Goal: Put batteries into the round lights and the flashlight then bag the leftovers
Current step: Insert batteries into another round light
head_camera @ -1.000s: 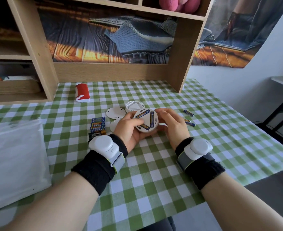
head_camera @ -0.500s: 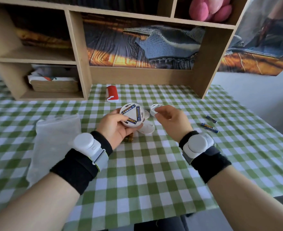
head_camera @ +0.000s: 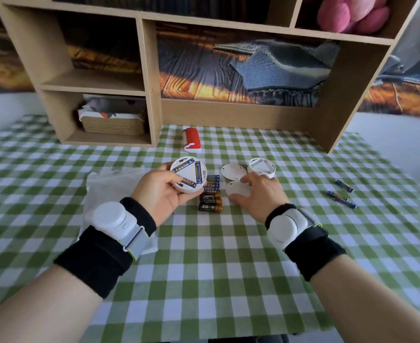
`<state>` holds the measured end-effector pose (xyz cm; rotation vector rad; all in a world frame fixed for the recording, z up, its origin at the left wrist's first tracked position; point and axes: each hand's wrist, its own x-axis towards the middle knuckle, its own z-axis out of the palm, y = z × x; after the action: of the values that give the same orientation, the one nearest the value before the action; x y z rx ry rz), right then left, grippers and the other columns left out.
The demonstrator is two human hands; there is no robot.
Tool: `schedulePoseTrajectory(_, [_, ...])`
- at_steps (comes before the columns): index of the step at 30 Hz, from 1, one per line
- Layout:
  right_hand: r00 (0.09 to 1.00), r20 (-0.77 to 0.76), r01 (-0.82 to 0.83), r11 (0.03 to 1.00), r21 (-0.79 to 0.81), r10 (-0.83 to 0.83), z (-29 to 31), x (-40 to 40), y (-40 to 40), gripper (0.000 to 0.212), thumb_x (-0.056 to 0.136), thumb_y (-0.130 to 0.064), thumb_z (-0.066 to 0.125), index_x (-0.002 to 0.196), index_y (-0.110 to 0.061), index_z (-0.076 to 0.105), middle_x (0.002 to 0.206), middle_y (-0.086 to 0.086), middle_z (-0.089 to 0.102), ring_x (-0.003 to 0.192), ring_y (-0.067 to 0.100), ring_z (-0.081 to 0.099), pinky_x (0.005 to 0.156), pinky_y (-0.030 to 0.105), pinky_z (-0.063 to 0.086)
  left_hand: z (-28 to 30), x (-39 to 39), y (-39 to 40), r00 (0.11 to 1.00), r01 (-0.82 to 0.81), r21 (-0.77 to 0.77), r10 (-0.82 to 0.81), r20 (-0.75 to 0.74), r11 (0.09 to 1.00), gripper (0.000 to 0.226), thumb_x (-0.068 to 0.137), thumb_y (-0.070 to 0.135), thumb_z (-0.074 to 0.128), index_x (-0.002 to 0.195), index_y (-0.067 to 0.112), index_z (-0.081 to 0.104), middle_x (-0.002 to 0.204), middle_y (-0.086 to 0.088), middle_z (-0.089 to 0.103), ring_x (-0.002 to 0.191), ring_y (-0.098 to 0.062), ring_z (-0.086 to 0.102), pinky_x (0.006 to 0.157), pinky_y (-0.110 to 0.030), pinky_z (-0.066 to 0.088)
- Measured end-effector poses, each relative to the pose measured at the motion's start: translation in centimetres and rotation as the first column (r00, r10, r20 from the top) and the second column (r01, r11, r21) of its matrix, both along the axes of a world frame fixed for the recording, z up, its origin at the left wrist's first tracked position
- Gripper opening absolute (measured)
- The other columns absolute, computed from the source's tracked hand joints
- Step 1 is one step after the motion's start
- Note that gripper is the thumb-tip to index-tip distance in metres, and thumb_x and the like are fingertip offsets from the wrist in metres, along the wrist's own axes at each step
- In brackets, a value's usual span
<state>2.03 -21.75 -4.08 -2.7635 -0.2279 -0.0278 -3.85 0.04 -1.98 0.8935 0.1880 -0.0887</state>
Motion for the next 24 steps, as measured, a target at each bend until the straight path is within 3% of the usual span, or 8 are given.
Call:
schedulePoseTrajectory(5, [0.992,-0.123,0.066,0.965,0.253,-0.036,0.8,0.3,0.0,0.077,0.079,-0.034,0.078,0.143,-0.029,0.035,0.137,0.008,0.035,0.114,0.028,0.049,0.084,0.032,0.048,0.1,0.4,0.0,1.000,0.005,-0.005,-0.005,0.013,1.000,0.045,0.092,-0.012,0.029,0.132,-0.003,0.048,0.127,-0.031,0.059,0.113,-0.048,0.061,0.099,-0.055,0.048])
schedulePoseTrajectory(9, [0.998,-0.066,0.002,0.931,0.366,0.024,1.2,0.5,-0.2,0.067,0.088,-0.016,0.068,0.146,-0.028,0.035,0.127,0.002,0.050,0.092,0.016,0.055,0.060,0.017,0.043,0.0,1.0,0.0,1.000,-0.010,0.025,0.009,0.025,1.000,0.047,0.091,-0.018,0.031,0.133,-0.004,0.048,0.126,-0.030,0.060,0.110,-0.047,0.064,0.096,-0.053,0.051])
schedulePoseTrajectory(12, [1.000,0.005,-0.016,0.883,0.470,0.016,1.7,0.4,0.1,0.037,0.092,-0.016,0.061,0.128,-0.022,0.058,0.104,-0.003,0.066,0.080,0.007,0.059,0.059,0.016,0.043,0.0,1.3,-0.2,0.999,-0.005,0.057,0.003,0.035,0.998,0.048,0.091,-0.019,0.031,0.133,-0.004,0.049,0.128,-0.030,0.060,0.115,-0.046,0.061,0.097,-0.053,0.050])
schedulePoseTrajectory(15, [0.996,0.088,-0.046,0.817,0.574,-0.005,2.2,0.3,1.1,0.015,0.094,-0.020,0.058,0.106,-0.019,0.068,0.086,0.006,0.067,0.073,0.023,0.062,0.062,0.034,0.052,-0.1,1.9,-0.2,0.999,0.007,0.057,-0.010,0.043,0.998,0.051,0.090,-0.019,0.031,0.134,-0.002,0.049,0.129,-0.031,0.060,0.117,-0.046,0.060,0.098,-0.051,0.050])
schedulePoseTrajectory(17, [0.992,0.127,-0.088,0.769,0.633,0.010,2.5,0.3,1.9,0.013,0.096,-0.022,0.057,0.100,-0.025,0.069,0.086,0.010,0.068,0.073,0.026,0.062,0.069,0.040,0.054,-0.1,2.2,-0.3,0.998,0.030,0.055,-0.033,0.052,0.998,0.052,0.090,-0.018,0.030,0.135,0.000,0.049,0.128,-0.030,0.060,0.116,-0.044,0.061,0.098,-0.051,0.050])
schedulePoseTrajectory(20, [0.980,0.190,-0.178,0.721,0.670,0.065,2.4,0.8,3.1,0.017,0.097,-0.025,0.057,0.098,-0.039,0.066,0.082,-0.001,0.070,0.074,0.026,0.065,0.069,0.040,0.054,-0.6,2.6,-0.5,0.993,0.066,0.069,-0.073,0.094,0.995,0.055,0.091,-0.018,0.031,0.139,0.003,0.048,0.130,-0.028,0.060,0.113,-0.040,0.063,0.096,-0.048,0.052])
schedulePoseTrajectory(22, [0.972,0.212,-0.219,0.700,0.680,0.098,2.1,1.1,3.6,0.020,0.097,-0.027,0.057,0.098,-0.046,0.064,0.077,-0.005,0.069,0.068,0.021,0.062,0.063,0.034,0.052,-1.0,3.0,-0.5,0.987,0.082,0.076,-0.092,0.130,0.994,0.054,0.093,-0.016,0.033,0.141,0.004,0.047,0.132,-0.027,0.058,0.116,-0.040,0.061,0.096,-0.046,0.053])
schedulePoseTrajectory(24, [0.959,0.247,-0.275,0.681,0.679,0.141,1.6,1.3,3.9,0.024,0.096,-0.028,0.059,0.102,-0.050,0.063,0.081,-0.012,0.070,0.072,0.004,0.063,0.063,0.021,0.051,-1.4,3.3,-0.4,0.981,0.087,0.071,-0.098,0.167,0.994,0.053,0.094,-0.013,0.036,0.143,0.005,0.045,0.135,-0.027,0.056,0.121,-0.041,0.058,0.097,-0.046,0.053])
